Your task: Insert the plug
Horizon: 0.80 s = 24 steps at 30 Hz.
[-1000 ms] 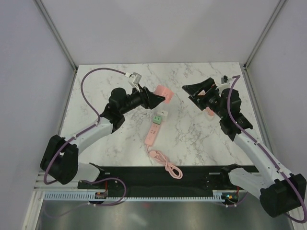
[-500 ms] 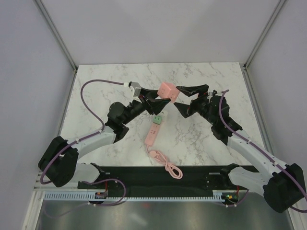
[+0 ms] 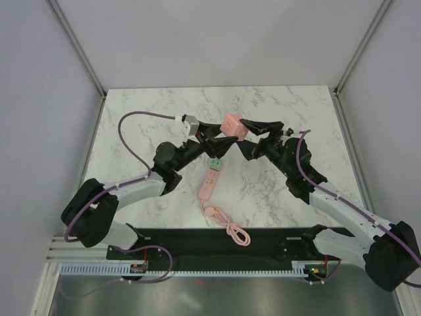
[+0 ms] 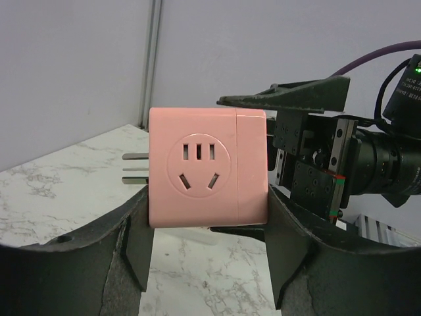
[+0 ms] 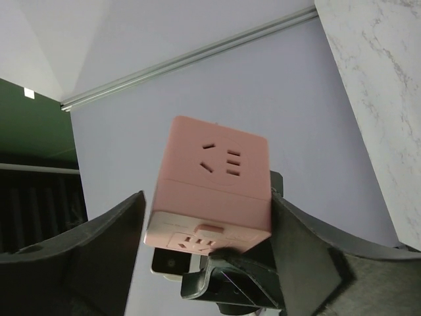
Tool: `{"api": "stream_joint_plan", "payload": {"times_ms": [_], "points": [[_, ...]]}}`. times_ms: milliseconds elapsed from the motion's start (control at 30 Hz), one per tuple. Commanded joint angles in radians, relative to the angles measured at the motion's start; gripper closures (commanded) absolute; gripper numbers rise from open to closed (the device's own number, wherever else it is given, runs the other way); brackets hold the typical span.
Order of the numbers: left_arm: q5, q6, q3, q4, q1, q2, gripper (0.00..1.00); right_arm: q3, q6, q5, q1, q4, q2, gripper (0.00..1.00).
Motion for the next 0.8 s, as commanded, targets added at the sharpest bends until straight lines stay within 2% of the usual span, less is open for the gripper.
{"api": "stream_joint_plan", "payload": {"times_ms": [0, 33, 67, 133, 200, 233, 267, 300, 367, 467, 500, 533, 600, 633, 700, 733, 767], "points": [[-0.027, 0.044, 0.031, 0.130, -0.009, 0.008, 0.98, -0.022, 0.056, 0.069, 0.013, 0.098, -0.009, 0.24], [-0.027, 0.041, 0.029, 0.132, -0.010, 0.011, 0.98, -0.031, 0.057, 0.084, 0.016, 0.136, -0.004, 0.33], [-0.027, 0.038, 0.031, 0.130, -0.010, 0.014, 0.98, -0.047, 0.068, 0.090, 0.021, 0.155, -0.003, 0.50], [-0.028, 0.030, 0.032, 0.120, -0.012, 0.015, 0.97, -0.054, 0.073, 0.098, 0.022, 0.208, 0.010, 0.63], [-0.028, 0.027, 0.038, 0.092, -0.012, 0.015, 0.80, -0.054, 0.061, 0.100, 0.028, 0.238, 0.020, 0.77], [-0.030, 0.025, 0.040, 0.075, -0.012, 0.014, 0.67, -0.056, 0.051, 0.101, 0.028, 0.267, 0.029, 0.83], [-0.037, 0.022, 0.046, 0.054, -0.012, 0.009, 0.40, -0.065, 0.044, 0.109, 0.028, 0.287, 0.033, 0.96], [-0.051, 0.016, 0.048, -0.007, -0.012, -0.010, 0.29, -0.076, 0.012, 0.119, 0.028, 0.317, 0.036, 1.00], [-0.069, 0.022, 0.049, -0.069, -0.012, -0.041, 0.13, -0.085, -0.037, 0.097, -0.003, 0.353, 0.039, 1.00], [-0.111, 0.057, 0.046, -0.256, -0.010, -0.151, 0.11, -0.026, -0.240, -0.039, -0.109, 0.266, 0.065, 1.00], [-0.143, 0.056, 0.046, -0.317, -0.010, -0.187, 0.11, -0.006, -0.293, -0.127, -0.134, 0.240, 0.072, 1.00], [-0.195, 0.054, 0.052, -0.486, -0.007, -0.269, 0.10, 0.017, -0.426, -0.184, -0.155, 0.195, 0.091, 1.00], [-0.241, 0.042, 0.116, -0.711, -0.001, -0.340, 0.09, 0.129, -0.601, -0.317, -0.203, 0.088, 0.118, 1.00], [-0.270, 0.044, 0.149, -0.905, 0.007, -0.380, 0.09, 0.178, -0.800, -0.349, -0.209, -0.051, 0.131, 1.00], [-0.299, 0.021, 0.251, -1.093, 0.014, -0.406, 0.09, 0.335, -1.017, -0.434, -0.208, -0.199, 0.173, 1.00], [-0.287, -0.007, 0.291, -1.183, 0.051, -0.411, 0.09, 0.387, -1.103, -0.458, -0.208, -0.344, 0.197, 1.00], [-0.263, -0.039, 0.366, -1.362, 0.080, -0.411, 0.09, 0.498, -1.283, -0.472, -0.208, -0.451, 0.221, 1.00]]}}
